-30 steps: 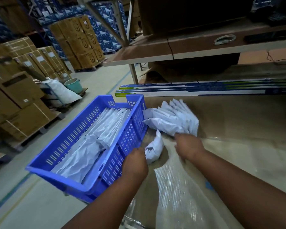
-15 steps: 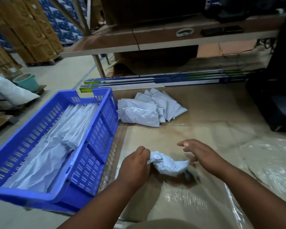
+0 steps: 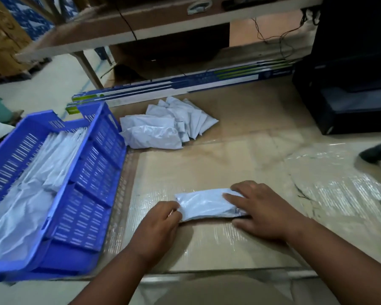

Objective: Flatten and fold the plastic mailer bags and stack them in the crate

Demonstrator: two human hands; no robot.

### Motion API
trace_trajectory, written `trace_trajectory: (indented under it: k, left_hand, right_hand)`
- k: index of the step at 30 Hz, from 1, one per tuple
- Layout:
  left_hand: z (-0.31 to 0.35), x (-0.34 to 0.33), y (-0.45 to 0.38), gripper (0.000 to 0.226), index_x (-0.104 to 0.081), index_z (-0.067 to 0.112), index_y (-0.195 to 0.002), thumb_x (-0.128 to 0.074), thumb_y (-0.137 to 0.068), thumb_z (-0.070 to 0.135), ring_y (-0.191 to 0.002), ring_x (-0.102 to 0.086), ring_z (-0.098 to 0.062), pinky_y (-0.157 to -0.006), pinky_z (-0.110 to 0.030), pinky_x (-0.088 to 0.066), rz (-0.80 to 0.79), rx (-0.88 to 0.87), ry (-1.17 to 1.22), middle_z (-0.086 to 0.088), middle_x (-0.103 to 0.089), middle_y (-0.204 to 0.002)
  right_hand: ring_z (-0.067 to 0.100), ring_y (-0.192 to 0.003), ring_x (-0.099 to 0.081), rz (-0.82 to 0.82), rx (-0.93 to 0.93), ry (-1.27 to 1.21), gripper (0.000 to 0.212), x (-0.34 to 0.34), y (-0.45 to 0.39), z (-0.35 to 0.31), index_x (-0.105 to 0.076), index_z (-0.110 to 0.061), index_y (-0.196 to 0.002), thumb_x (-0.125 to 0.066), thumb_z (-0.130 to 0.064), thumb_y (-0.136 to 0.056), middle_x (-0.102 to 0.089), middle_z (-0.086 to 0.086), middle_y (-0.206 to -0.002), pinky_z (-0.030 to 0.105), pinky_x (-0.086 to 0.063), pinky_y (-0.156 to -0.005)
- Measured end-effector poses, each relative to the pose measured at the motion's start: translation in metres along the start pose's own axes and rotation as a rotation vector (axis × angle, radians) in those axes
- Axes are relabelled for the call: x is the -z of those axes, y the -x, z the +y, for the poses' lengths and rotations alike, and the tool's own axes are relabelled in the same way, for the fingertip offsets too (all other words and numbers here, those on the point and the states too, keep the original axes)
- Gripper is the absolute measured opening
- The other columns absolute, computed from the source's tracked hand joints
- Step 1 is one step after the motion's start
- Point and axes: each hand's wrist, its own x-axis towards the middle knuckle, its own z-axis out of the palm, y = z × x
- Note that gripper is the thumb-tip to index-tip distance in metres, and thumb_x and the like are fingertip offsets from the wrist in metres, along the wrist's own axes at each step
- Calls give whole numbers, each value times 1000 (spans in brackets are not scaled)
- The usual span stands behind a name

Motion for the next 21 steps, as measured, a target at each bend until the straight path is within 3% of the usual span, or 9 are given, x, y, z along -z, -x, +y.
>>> trace_trajectory:
  k: [3,7,9,12,16,21]
  left_hand:
    - [0,10,14,28,-72,12,-109,-74,-85,26,-119,-58,-35,-100,-47,-47,30,-25,-5,-11,-60,-133]
    - [11,19,-5,41,-69,11,-133,-65,-100,36,-136,-53,-35,-115,-46,-40,92,-23,-57,-12,-56,-149]
    - [16,9,-22,55,-58,9,-150,-58,-106,43,-151,-42,-33,-123,-47,-34,77,-3,-66,-13,-47,-161]
    - [26,-17,-26,73,-38,9,-163,-44,-109,57,-161,-23,-29,-127,-54,-28,-84,19,-104,-12,-29,-172]
    - [27,-37,-3,83,-24,10,-168,-34,-108,67,-164,-10,-24,-126,-56,-26,-214,68,-166,-9,-17,-176]
    - [24,-30,-2,83,-17,11,-169,-25,-109,67,-165,-2,-21,-129,-57,-18,-199,71,-163,-8,-9,-178]
  right_hand:
    - [22,-150,-36,90,-44,-6,69,12,5,-9,-47,-33,-155,-42,-73,-98,-42,-1,-162,53,-29,-123]
    - [24,-154,-33,203,-139,10,62,27,-27,-35,-44,-23,-157,-35,-57,-106,-39,3,-165,56,-18,-128]
    - [27,-156,-32,115,-125,48,65,12,-39,-51,-39,-20,-160,-33,-55,-106,-35,8,-168,56,-15,-129]
    - [29,-156,-32,-37,-111,92,72,-33,-30,-63,-36,-17,-163,-31,-58,-104,-32,11,-170,56,-11,-128]
    - [26,-160,-21,-32,-123,77,75,-50,-14,-64,-25,-22,-167,-29,-66,-107,-21,6,-174,57,-17,-128]
    - [19,-163,-5,-60,-168,51,77,-45,-14,-68,-12,-29,-169,-16,-70,-105,-9,3,-177,53,-4,-130]
